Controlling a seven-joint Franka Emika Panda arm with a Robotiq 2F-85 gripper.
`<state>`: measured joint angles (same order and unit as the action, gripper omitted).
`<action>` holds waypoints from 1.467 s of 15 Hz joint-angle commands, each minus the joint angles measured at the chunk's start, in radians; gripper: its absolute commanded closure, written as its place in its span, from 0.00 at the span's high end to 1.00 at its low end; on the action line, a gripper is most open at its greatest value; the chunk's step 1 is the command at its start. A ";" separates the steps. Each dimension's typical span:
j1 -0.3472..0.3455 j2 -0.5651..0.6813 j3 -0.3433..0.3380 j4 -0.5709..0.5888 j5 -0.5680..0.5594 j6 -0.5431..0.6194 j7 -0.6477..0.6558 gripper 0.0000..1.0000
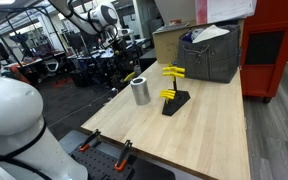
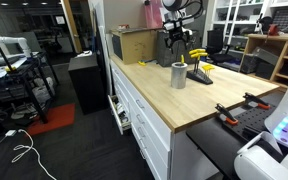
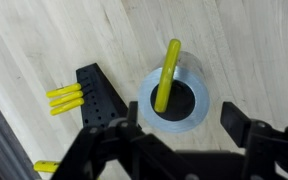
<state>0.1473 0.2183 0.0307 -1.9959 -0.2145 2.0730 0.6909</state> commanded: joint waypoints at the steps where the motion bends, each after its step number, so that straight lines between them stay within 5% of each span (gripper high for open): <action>1: -0.025 -0.057 -0.006 -0.022 0.060 0.003 -0.026 1.00; 10: -0.145 -0.122 -0.066 -0.018 0.331 -0.017 -0.020 1.00; 22: -0.261 0.030 -0.182 -0.027 0.473 -0.005 0.057 1.00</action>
<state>-0.1015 0.2225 -0.1402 -2.0264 0.2144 2.0712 0.7176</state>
